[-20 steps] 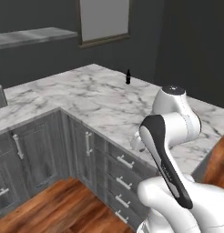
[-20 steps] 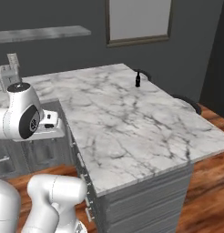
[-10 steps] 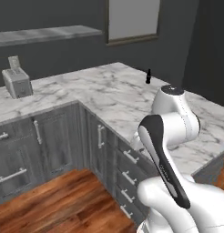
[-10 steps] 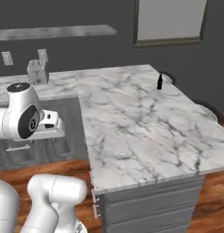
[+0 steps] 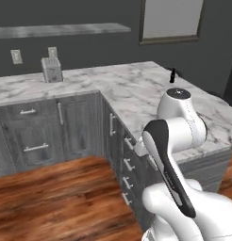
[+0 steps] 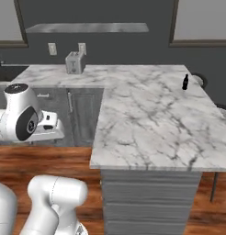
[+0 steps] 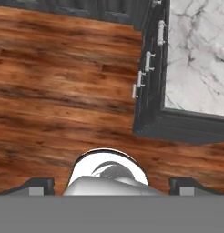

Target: Place the large bottle from the dining counter next to the other large bottle outside the sink, and place the small bottle from the dining counter next to the other small bottle inside the sink.

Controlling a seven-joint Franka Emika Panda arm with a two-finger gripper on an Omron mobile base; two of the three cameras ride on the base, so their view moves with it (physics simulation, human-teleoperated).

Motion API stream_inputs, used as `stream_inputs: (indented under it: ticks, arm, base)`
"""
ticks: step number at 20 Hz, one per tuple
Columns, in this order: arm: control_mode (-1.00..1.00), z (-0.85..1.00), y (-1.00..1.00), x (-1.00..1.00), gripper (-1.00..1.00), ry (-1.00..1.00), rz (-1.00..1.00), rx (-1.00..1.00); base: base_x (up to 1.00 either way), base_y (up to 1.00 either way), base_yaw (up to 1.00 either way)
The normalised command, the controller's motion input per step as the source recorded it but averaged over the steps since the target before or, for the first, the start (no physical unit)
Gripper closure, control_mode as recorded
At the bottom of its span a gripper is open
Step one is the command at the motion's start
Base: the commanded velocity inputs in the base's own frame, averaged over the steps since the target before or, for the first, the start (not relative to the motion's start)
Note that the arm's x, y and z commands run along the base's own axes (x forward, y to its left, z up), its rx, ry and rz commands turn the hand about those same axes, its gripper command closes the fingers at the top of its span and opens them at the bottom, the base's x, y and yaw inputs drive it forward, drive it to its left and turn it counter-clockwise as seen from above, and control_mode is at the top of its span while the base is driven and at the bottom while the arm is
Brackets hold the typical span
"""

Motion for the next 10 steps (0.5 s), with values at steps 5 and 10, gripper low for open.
stream_inputs:
  ticks: [5, 10]
  arm:
    - [1.0, 0.0, 0.0, 0.0, -1.0, 0.0, 0.0, 0.0]
    - [1.0, 0.0, 0.0, 0.0, -1.0, 0.0, 0.0, 0.0]
  base:
    - [0.0, -1.0, 0.31]
    - [-0.1, -1.0, 0.25]
